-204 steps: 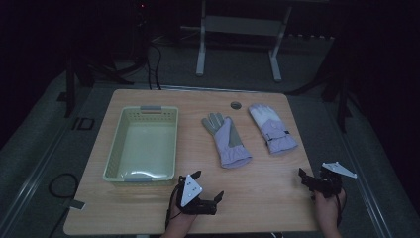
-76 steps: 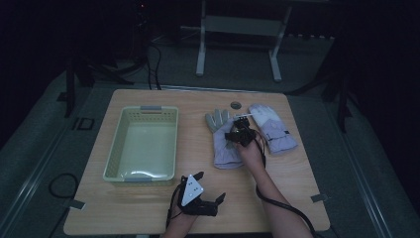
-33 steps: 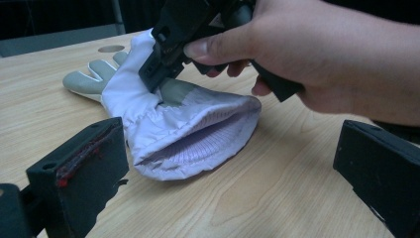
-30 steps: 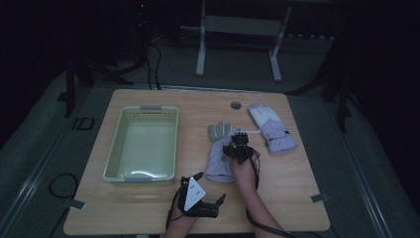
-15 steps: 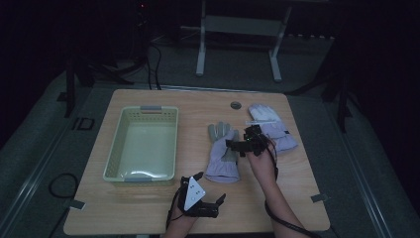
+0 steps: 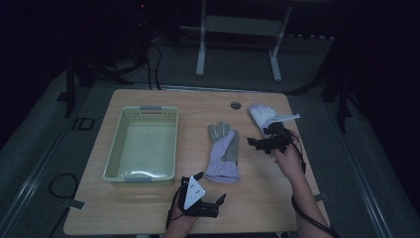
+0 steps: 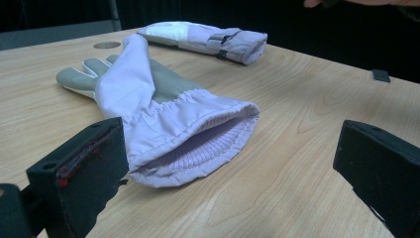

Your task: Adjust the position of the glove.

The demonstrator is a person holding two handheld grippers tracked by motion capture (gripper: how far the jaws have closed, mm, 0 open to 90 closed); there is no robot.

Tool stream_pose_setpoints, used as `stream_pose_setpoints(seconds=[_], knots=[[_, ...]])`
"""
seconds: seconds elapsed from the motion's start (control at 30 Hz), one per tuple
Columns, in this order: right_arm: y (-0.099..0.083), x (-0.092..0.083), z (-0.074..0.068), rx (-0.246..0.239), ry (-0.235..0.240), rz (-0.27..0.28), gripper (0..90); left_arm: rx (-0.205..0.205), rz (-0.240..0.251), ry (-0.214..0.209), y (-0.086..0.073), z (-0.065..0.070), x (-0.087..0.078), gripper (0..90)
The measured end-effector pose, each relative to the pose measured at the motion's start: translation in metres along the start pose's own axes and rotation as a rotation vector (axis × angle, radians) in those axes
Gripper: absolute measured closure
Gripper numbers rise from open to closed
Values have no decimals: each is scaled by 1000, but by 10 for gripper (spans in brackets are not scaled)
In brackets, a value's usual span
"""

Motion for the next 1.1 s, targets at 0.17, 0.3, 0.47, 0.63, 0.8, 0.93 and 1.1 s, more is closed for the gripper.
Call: stream_pose_setpoints(seconds=[0.17,0.3,0.47,0.63,0.8,0.93,1.1], knots=[[-6,-15,26,4,-39,-18,136,6,0,-5,0,1,0,6],[-6,-23,45,-8,-66,-6,145,0,-2,-5,0,0,0,6],[-11,-28,70,50,-68,-29,145,-1,-4,-6,0,0,0,6],[-14,-30,91,127,-62,-31,148,-2,-6,-3,0,0,0,6],[-19,-22,108,161,-65,-62,150,-5,-4,-5,0,-1,0,6],[-22,-14,118,207,-49,-79,184,-6,-4,-4,0,-1,0,6],[-23,-1,130,230,-49,-102,147,-6,-4,-7,0,-1,0,6]])
Point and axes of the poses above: each handheld gripper's, and its own axes: x roughly forward along the jaws, y roughly out of its top, z roughly to its right, the point moved 7 cm from there along x, roughly forward along the jaws
